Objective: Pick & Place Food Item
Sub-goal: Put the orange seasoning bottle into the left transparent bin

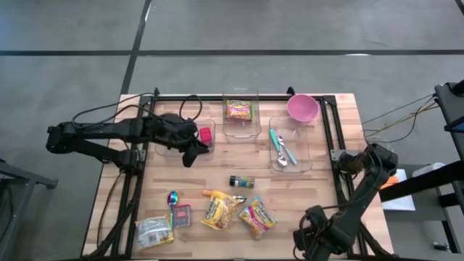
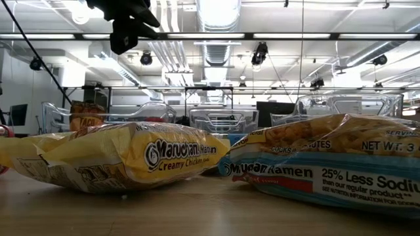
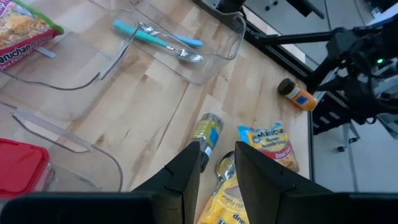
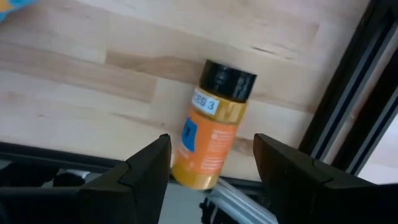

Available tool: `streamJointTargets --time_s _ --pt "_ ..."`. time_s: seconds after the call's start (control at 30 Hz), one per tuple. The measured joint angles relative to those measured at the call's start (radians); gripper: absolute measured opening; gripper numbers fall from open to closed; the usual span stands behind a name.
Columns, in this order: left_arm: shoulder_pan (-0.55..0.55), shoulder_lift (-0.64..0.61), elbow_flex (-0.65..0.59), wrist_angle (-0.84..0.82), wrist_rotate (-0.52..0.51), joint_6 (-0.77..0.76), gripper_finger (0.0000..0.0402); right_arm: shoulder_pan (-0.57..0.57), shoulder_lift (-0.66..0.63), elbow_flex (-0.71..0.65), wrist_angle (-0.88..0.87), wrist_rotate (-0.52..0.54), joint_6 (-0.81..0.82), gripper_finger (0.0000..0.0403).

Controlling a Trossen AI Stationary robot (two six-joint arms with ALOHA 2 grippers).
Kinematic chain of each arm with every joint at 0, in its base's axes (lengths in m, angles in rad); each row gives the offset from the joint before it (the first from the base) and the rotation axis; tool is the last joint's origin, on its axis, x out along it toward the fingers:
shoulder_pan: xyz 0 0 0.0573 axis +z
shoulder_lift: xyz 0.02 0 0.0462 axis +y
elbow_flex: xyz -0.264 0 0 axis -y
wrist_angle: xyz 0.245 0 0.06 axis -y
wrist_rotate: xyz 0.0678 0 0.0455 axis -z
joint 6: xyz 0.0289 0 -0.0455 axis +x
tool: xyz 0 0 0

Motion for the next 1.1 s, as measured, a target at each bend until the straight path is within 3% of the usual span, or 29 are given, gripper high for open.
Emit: streamJointTargets --time_s 0.47,1.1 --pt "0.002 0.0 0.07 0.006 -0.002 -0.014 0.0109 0.066 0.0 -0.171 0.228 0.007 -0.036 0.0226" --pt "0.002 0.0 0.078 0.009 -0.002 -0.059 0.0109 0.074 -0.001 -0.272 0.353 0.034 0.014 0.0226"
